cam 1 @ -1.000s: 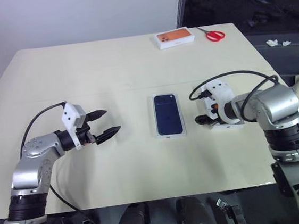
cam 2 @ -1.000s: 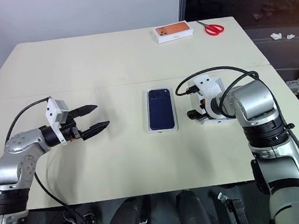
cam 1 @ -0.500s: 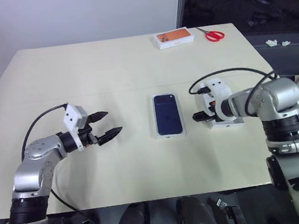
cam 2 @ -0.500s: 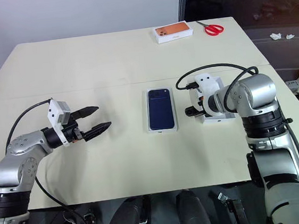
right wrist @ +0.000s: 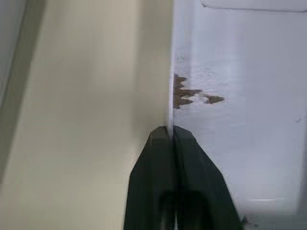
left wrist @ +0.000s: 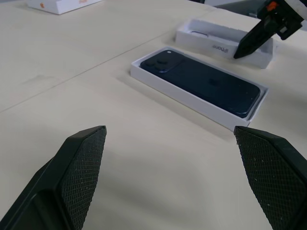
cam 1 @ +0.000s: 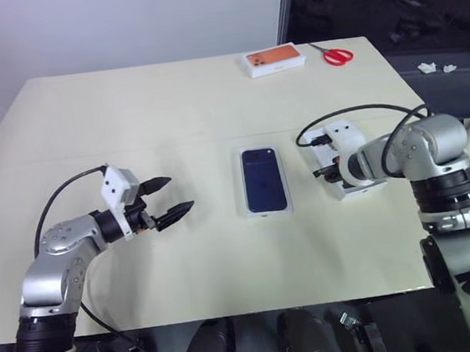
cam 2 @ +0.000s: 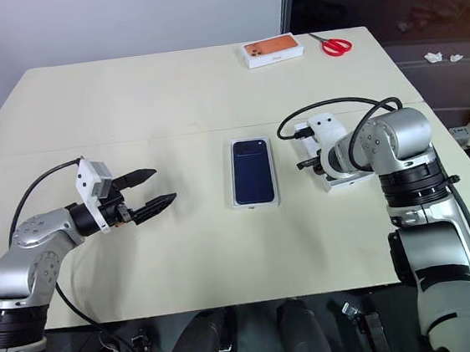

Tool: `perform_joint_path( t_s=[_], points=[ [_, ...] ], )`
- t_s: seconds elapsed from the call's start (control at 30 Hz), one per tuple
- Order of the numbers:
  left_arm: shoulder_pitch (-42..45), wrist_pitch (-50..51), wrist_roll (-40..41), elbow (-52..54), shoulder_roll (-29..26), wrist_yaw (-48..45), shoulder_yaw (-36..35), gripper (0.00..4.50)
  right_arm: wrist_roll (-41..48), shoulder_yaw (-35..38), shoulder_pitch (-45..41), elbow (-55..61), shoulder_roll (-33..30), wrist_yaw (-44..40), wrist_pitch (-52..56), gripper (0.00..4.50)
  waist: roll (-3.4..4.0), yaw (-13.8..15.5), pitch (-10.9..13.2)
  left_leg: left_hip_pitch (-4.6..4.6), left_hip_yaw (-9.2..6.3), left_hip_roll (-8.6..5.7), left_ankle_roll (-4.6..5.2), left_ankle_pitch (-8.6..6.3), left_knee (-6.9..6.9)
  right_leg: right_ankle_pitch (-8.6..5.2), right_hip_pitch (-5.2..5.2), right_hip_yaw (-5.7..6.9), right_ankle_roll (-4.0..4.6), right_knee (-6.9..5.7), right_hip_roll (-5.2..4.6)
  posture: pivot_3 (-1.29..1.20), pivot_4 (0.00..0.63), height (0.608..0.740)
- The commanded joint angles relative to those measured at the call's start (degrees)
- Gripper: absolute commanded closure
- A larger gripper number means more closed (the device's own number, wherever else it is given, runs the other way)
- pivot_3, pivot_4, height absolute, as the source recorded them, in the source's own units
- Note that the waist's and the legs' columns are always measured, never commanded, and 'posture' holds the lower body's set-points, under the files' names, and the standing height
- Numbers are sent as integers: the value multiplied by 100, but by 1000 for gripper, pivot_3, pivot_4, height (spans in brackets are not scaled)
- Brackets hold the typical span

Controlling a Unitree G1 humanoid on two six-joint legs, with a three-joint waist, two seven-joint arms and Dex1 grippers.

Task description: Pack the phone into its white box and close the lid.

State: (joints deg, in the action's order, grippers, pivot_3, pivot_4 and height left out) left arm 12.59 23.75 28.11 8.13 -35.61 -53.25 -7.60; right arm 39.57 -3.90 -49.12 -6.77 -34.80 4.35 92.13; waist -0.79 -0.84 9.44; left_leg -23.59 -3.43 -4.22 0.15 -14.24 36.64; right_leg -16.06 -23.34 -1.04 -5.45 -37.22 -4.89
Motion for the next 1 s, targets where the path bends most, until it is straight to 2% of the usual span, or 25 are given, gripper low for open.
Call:
perform_joint_path(
  t_s=[0.03, 0.13, 0.2, 0.3, 0.37, 0.5, 0.6, 0.67, 0.73, 0.83, 1.0],
  points=[
    [96, -74, 43, 82, -14, -10, -35, 0, -156, 265, -160, 55, 101, 132, 37, 4475, 0, 1, 0, 0, 0, 0, 0, 0, 0, 0, 0, 0, 0, 0, 0, 0, 150, 740],
    [137, -110, 30, 5, -34, -30, -59, 0, -255, 624, -199, 171, 354, 103, 37, 4475, 1, -7, 1, 0, 0, 0, 0, 0, 0, 0, -2, 0, 0, -1, 1, 0, 150, 740],
    [172, -215, -30, -53, -61, -33, -88, 0, -111, 1003, -147, 400, 642, -211, -9, 4475, 1, -10, 1, 0, 1, 0, 0, 0, -1, 0, -3, -1, 0, -1, 3, 0, 150, 740],
    [174, -95, 141, -57, -156, -214, -160, 0, -260, 825, -108, 743, 578, -496, -132, 4475, 4, -14, 2, -1, 2, 5, 0, 0, -4, 0, -6, -3, 0, -1, 9, 0, 150, 740],
    [200, 67, 241, -98, -198, -246, -221, 0, -148, 1175, -204, 759, 853, -705, -132, 4475, 3, -11, 2, -1, 2, 5, 0, 0, -5, 0, -5, -3, 0, -1, 9, 0, 150, 740],
    [374, 274, 393, -294, -245, -135, -406, 0, 159, 1930, -526, 892, 1708, -971, 29, 4475, 5, -34, 3, -1, 2, 8, 0, 0, -4, 0, -9, -5, -1, -8, 13, 0, 150, 740],
    [568, 364, 483, -419, -201, 15, -560, 0, 785, 2532, -862, 966, 2547, -1159, 37, 4475, 7, -34, 4, -1, 1, 11, -2, 1, -8, 0, -15, -5, -1, -12, 18, 0, 150, 740],
    [683, 475, 629, -465, -118, 117, -662, 0, 990, 3193, -1074, 871, 3303, -949, 37, 4475, 7, -32, 5, 0, 1, 11, -4, 2, -11, 0, -18, -7, -1, -13, 18, 0, 150, 740],
    [754, 444, 614, -509, -74, 194, -667, 0, 1002, 3535, -1113, 774, 3753, -770, 37, 4475, 7, -25, 3, 0, 1, 11, -6, 4, -13, 0, -20, -6, -1, -14, 18, 0, 150, 740],
    [797, 440, 634, -484, -55, 243, -694, 0, 1325, 3797, -893, 630, 4265, -577, 37, 4475, 6, 12, 3, 0, 0, 4, -8, 5, -11, 1, -17, -5, 0, -13, 13, 0, 150, 740],
    [864, 456, 721, -597, 36, 459, -854, 0, 1366, 3995, -194, 347, 4806, -568, 10, 4475, 7, -17, 3, 0, 1, 0, -9, 5, -12, 1, -19, -7, 1, -14, 10, 0, 150, 740]
  ],
)
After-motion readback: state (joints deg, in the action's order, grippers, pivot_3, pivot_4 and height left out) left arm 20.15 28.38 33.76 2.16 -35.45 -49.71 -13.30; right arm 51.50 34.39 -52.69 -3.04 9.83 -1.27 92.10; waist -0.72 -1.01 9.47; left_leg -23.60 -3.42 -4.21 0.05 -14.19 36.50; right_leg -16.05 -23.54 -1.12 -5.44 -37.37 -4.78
